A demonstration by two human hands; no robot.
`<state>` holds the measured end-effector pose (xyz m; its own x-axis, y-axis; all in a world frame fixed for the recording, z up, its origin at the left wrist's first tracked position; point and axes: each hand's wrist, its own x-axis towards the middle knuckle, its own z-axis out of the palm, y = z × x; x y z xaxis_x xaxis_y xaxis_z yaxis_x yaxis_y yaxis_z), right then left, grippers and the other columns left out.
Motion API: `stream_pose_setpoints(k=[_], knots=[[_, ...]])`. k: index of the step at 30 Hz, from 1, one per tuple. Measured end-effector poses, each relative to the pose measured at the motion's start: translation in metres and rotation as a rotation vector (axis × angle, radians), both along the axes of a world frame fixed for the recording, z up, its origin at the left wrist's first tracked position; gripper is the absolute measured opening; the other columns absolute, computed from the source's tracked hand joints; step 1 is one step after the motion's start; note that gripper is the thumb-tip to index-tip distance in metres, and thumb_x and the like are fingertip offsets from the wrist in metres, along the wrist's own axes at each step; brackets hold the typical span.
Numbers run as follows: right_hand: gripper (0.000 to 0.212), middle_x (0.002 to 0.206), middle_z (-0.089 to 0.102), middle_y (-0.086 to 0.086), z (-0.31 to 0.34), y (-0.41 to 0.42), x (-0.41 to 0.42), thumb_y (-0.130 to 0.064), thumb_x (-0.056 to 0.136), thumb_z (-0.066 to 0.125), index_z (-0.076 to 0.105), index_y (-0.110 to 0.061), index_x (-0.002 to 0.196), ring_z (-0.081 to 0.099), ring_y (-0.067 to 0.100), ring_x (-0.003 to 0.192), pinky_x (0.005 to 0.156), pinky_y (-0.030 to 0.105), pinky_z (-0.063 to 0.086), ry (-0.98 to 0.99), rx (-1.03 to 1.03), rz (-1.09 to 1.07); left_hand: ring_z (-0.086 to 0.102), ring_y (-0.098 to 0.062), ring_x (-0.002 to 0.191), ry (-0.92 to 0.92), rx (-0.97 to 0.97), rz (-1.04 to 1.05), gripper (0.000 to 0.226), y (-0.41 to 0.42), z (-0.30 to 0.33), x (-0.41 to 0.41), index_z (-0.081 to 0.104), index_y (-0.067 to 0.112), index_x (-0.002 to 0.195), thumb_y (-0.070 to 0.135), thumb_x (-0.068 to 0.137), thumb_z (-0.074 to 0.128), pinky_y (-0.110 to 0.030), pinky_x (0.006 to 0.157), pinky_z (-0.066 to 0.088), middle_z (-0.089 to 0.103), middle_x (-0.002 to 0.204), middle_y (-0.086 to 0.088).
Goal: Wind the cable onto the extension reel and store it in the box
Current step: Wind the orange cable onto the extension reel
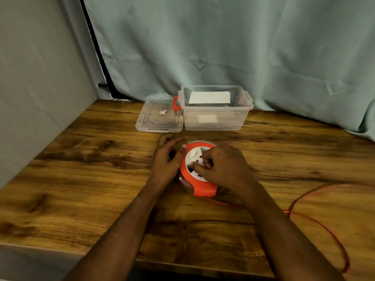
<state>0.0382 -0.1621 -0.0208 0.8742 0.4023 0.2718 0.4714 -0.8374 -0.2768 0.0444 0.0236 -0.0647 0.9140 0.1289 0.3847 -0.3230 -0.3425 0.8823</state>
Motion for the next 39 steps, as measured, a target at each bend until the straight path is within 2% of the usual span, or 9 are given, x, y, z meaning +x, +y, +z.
stream_pose_setpoints(k=[4,7,10,14,18,24,32,37,39], knots=[[0.017,0.066,0.058,-0.017,0.010,-0.015,0.001,-0.038,0.081,0.077,0.060,-0.033,0.084,0.051,-0.004,0.060,0.059,0.018,0.034,-0.020,0.124,0.092,0.056,-0.013,0.120,-0.004,-0.004,-0.017,0.026,0.001,-0.001,0.001,0.069,0.024,0.123,0.024,0.098,0.060,-0.038,0.094,0.058,0.050,0.129,0.001],[0.040,0.077,0.059,-0.034,0.019,-0.033,0.003,-0.020,0.073,0.080,0.063,-0.034,0.106,0.055,-0.012,0.068,0.051,0.010,0.034,0.092,0.190,0.170,0.056,-0.012,0.120,-0.012,0.000,-0.030,0.026,0.001,-0.002,0.001,0.069,0.024,0.122,0.024,0.098,0.061,-0.040,0.096,0.057,0.050,0.128,0.004],[0.056,0.092,0.060,-0.031,0.020,-0.040,0.007,-0.020,0.073,0.084,0.060,-0.035,0.121,0.053,-0.021,0.075,0.050,0.010,0.041,0.177,0.125,0.198,0.055,-0.011,0.120,0.000,-0.003,-0.024,0.025,0.001,-0.002,0.001,0.069,0.024,0.122,0.023,0.098,0.061,-0.039,0.097,0.056,0.050,0.127,0.005],[0.078,0.130,0.065,-0.022,0.015,-0.042,0.013,-0.031,0.073,0.085,0.046,-0.040,0.139,0.063,-0.002,0.103,0.070,0.018,0.057,0.235,0.124,0.174,0.054,-0.011,0.122,0.010,0.001,-0.019,0.026,0.000,0.000,0.000,0.069,0.022,0.123,0.023,0.098,0.061,-0.036,0.099,0.055,0.049,0.130,0.004],[0.086,0.123,0.066,-0.022,0.015,-0.041,0.011,-0.037,0.067,0.089,0.036,-0.043,0.134,0.067,0.010,0.108,0.075,0.036,0.064,0.199,0.130,0.152,0.055,-0.012,0.121,0.002,0.011,-0.017,0.025,0.000,0.000,0.001,0.069,0.024,0.121,0.024,0.097,0.061,-0.037,0.098,0.056,0.050,0.128,0.005],[0.073,0.100,0.066,-0.019,0.012,-0.039,0.010,-0.062,0.060,0.086,0.045,-0.039,0.116,0.065,0.007,0.089,0.068,0.033,0.059,0.113,0.092,0.120,0.056,-0.013,0.119,0.013,0.008,-0.006,0.026,0.000,-0.001,0.001,0.069,0.023,0.122,0.025,0.097,0.062,-0.033,0.095,0.056,0.050,0.130,0.003],[0.052,0.061,0.052,-0.016,0.001,-0.020,0.009,-0.074,0.068,0.075,0.053,-0.027,0.061,0.047,0.001,0.059,0.058,0.023,0.032,-0.039,-0.002,0.024,0.057,-0.006,0.116,-0.012,0.009,-0.015,0.024,0.000,0.001,-0.001,0.068,0.023,0.121,0.023,0.098,0.061,-0.020,0.089,0.055,0.050,0.130,0.005],[0.053,0.096,0.081,-0.005,-0.002,-0.007,0.005,-0.072,0.081,0.067,0.059,-0.027,0.055,0.057,0.003,0.065,0.058,0.014,0.030,-0.048,-0.006,0.000,0.060,-0.011,0.115,-0.014,0.007,-0.015,0.025,-0.001,0.001,-0.001,0.067,0.021,0.123,0.022,0.099,0.059,-0.012,0.081,0.056,0.049,0.128,0.006],[0.041,0.091,0.079,-0.009,0.000,-0.010,0.005,-0.062,0.083,0.071,0.054,-0.032,0.060,0.064,0.002,0.069,0.057,0.016,0.034,-0.072,0.042,0.028,0.059,-0.011,0.115,-0.023,0.009,-0.017,0.024,0.000,0.001,-0.001,0.068,0.023,0.122,0.022,0.099,0.060,-0.017,0.083,0.058,0.050,0.127,0.006]])
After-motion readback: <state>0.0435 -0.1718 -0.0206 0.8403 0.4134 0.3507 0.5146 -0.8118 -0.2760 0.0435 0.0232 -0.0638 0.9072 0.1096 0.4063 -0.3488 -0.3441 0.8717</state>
